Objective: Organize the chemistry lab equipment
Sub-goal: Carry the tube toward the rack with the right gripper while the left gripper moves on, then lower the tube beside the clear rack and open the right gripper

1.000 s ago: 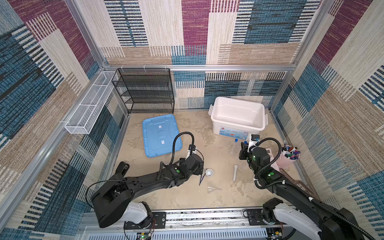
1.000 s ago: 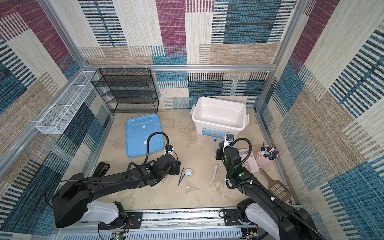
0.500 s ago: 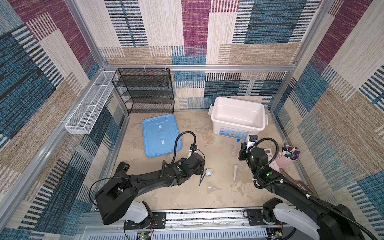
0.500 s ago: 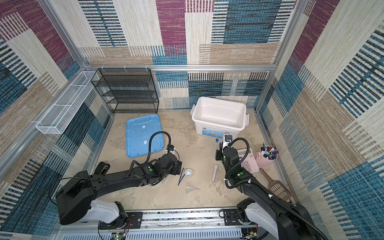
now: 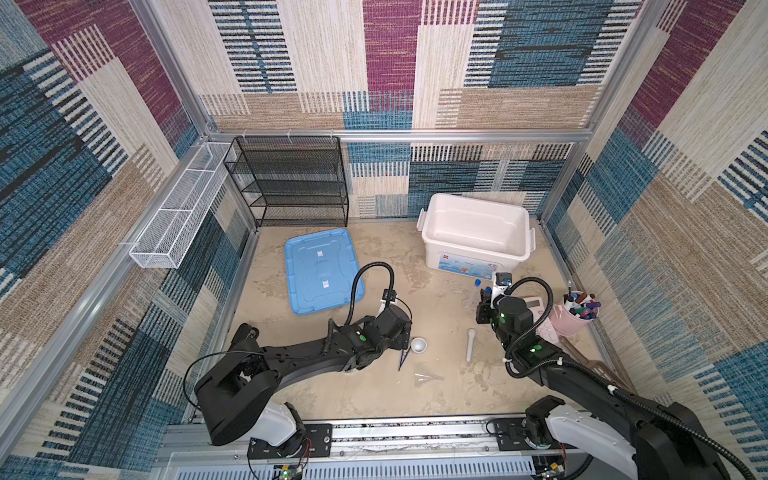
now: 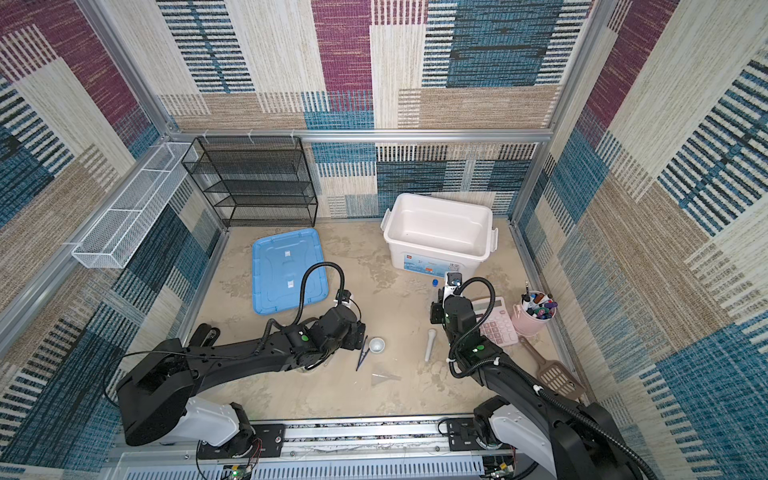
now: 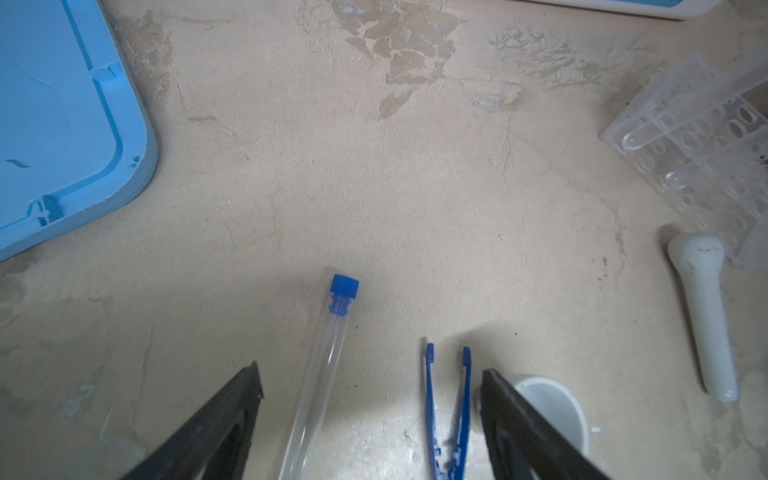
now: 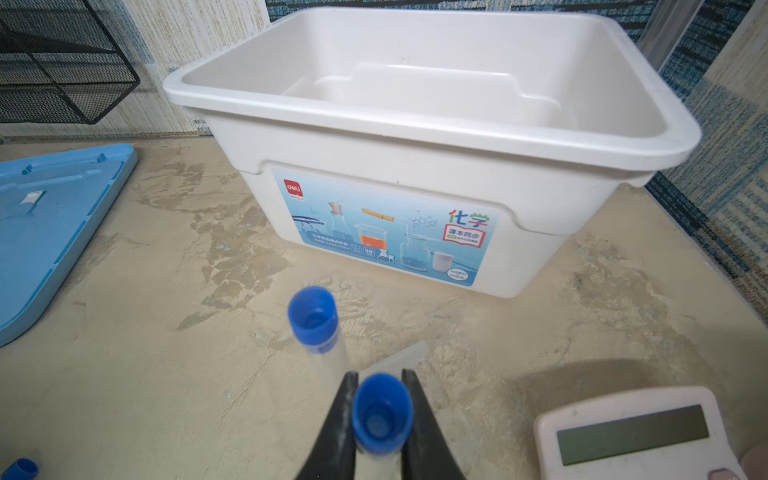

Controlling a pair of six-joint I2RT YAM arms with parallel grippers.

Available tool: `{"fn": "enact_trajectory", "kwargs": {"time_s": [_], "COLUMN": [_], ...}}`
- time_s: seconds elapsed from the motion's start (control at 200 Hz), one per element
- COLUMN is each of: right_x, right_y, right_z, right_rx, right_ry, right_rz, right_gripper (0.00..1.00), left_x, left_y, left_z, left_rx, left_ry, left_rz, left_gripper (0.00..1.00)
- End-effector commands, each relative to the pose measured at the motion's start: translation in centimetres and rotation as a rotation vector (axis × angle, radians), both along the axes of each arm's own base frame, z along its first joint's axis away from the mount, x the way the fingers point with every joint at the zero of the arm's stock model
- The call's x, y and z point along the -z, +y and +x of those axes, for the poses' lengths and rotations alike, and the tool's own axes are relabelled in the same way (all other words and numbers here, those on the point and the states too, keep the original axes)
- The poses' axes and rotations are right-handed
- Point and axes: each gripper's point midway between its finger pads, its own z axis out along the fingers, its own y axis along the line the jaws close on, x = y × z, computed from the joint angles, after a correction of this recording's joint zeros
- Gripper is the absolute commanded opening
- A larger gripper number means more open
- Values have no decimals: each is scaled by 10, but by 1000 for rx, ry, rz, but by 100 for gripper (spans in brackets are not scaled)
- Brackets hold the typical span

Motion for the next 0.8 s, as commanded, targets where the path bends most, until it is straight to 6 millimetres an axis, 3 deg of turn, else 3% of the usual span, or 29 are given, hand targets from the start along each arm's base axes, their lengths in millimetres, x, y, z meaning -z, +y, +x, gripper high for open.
{"fn": "enact_trajectory", "kwargs": {"time_s": [0.0, 0.175, 0.285, 0.386, 0.796], "right_x": [-3, -3, -2, -2, -20], "right_y": [0, 1, 1, 3, 8], "right_z": [2, 3, 3, 3, 2], "right_rx": [7, 4, 2, -5, -18], "right_ry": [-20, -20, -13, -9, -12], "right_rz": [-3, -3, -2, -1, 63], "right_gripper": [15, 17, 28, 45, 67], "left_x": [-1, 2, 3, 6, 34], "left_y": [0, 2, 5, 10, 18], "left_z": [1, 0, 0, 0, -4], "left_rx": [-6, -13, -21, -30, -16], "left_ry": [1, 6, 11, 21, 121], "left_rz": [-4, 5, 17, 29, 96], "left_gripper": [85, 83, 84, 83, 60]}}
